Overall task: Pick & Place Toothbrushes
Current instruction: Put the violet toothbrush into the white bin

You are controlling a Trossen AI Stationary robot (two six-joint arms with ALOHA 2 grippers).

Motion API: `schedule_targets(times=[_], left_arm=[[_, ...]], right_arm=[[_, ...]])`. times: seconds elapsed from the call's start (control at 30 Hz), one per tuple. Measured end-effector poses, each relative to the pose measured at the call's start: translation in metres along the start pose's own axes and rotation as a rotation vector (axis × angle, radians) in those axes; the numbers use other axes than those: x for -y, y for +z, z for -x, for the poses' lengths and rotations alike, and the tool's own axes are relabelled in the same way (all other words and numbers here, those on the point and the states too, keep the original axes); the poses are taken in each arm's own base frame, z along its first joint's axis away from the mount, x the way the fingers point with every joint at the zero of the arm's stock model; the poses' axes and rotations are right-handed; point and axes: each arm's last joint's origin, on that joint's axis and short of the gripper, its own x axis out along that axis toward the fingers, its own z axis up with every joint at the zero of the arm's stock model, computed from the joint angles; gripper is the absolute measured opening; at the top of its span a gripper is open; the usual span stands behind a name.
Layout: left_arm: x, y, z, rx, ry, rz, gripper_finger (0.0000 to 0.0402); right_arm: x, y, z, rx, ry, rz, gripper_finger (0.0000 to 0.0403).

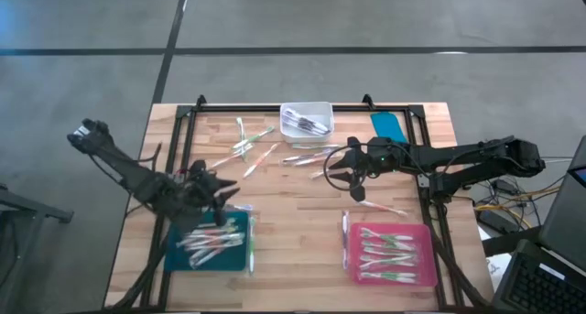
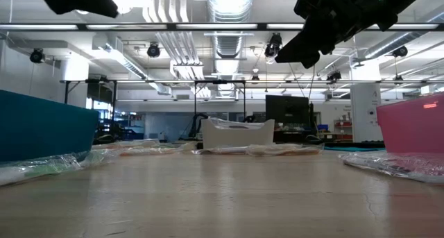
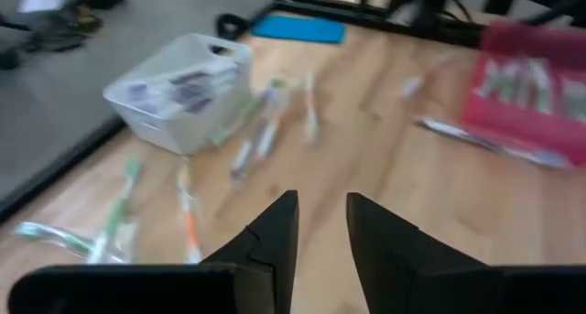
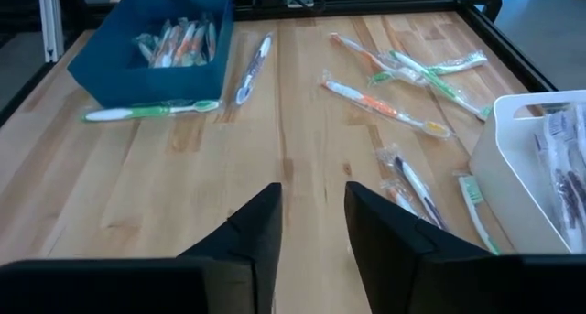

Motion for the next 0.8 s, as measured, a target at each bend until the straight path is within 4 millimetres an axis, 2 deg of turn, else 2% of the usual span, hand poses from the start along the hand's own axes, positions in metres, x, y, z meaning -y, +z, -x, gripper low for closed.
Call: schedule_targets(times=[0.13,0.37,0.6,0.8], left_arm=[[-0.007,0.012,-0.018,0.028,0.078,0.029,0.0096],[-0.014,0.025,-0.06,-0.026,0.109,0.021,0.0092],[-0.018,0.021,-0.091,-0.073,0.211,0.016,0.0094],[-0.014,0.014,-0.103,-0.104,0.234,-0.01,0.0094]], right_arm=[[0.0,0.002,0.0,0.024,0.001,-0.036,0.0128],[0.0,0.009,0.0,0.091,0.003,-0.007,0.0144],[0.0,0.015,0.001,0.154,0.001,0.044,0.0157],[0.001,0.015,0.001,0.154,-0.043,-0.027,0.0166]])
